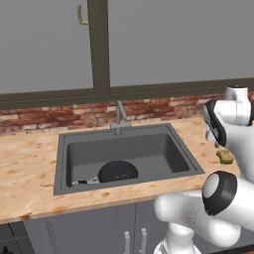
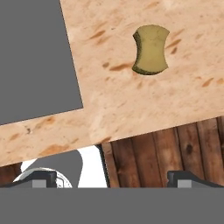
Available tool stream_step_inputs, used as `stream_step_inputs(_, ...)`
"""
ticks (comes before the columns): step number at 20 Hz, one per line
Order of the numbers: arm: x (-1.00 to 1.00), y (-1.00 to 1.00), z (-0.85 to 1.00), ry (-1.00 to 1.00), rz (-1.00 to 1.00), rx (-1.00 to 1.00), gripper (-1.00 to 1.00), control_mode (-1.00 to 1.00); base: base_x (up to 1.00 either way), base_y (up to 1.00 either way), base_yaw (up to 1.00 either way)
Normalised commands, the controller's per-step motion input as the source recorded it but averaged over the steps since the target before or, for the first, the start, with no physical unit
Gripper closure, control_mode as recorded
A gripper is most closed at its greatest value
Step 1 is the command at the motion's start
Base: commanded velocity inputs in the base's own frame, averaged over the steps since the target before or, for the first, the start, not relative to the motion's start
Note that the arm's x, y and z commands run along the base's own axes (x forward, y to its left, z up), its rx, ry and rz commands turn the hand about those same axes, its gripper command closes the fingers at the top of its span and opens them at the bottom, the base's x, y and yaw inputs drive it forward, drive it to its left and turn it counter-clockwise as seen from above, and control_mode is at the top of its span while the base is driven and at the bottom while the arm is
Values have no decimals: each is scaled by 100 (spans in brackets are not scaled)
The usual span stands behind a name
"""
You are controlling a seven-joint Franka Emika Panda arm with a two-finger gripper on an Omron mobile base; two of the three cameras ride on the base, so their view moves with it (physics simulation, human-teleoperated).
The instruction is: Pick the pan and sponge and place them into the sink. Then turn on the water.
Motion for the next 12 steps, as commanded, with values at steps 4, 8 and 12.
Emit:
stream_step_inputs(4, 6, -20, -6, 2, 0, 1, -100, -100, 0, 0, 0)
stream_step_inputs(8, 6, -20, -8, 2, 0, 1, -100, -100, 0, 0, 0)
stream_step_inputs(12, 4, -19, -12, 1, 0, 1, -100, -100, 0, 0, 0)
